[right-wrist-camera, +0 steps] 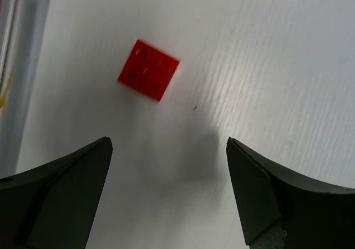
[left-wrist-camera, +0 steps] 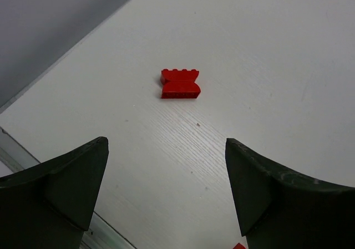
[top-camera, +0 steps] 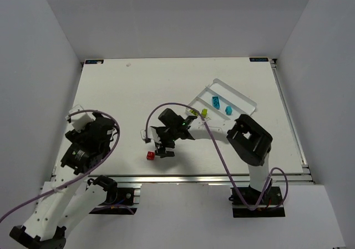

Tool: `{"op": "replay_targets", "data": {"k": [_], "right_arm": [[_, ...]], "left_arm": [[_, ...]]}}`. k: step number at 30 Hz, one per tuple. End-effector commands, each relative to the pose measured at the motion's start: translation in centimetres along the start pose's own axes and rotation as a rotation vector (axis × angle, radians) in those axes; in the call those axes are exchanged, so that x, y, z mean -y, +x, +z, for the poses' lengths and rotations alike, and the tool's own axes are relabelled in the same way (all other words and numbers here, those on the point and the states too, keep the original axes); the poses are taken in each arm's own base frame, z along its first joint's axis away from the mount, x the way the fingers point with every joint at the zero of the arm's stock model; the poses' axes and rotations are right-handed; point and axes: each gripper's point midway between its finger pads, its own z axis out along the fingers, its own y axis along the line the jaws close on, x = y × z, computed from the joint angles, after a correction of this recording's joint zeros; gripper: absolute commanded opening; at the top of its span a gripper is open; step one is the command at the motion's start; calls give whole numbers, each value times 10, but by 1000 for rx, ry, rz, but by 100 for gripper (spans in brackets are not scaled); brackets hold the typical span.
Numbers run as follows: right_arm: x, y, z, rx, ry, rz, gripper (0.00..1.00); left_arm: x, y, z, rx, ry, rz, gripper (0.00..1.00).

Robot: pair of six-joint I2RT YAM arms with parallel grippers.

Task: Sort the legos into containers by color

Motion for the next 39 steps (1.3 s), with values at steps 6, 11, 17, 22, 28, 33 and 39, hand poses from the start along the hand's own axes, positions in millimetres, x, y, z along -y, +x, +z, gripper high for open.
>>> {"op": "replay_targets", "data": {"k": [6, 11, 17, 22, 28, 33, 39], "right_arm": [[1, -30, 29, -21, -1, 152, 89], [-16, -31, 38, -47, -35, 212, 89], [-16, -19, 51, -115, 27, 277, 82], [-8, -12, 57, -144, 105, 303, 42], [9, -12, 31, -137, 205, 312, 0], [51, -24, -48, -12, 339, 410, 0], [106, 27, -170, 31, 604, 586, 0]], "left_arm": [[-43, -24, -18, 135, -50, -225, 96], [-42, -25, -20, 135, -31, -232, 96], [-43, -25, -21, 134, -25, -236, 96], [-41, -25, -21, 137, -9, -238, 95], [-12, -17, -16, 86, 79, -137, 69], [15, -1, -4, 10, 122, -10, 27], [48, 24, 13, -103, 148, 100, 41]]}}
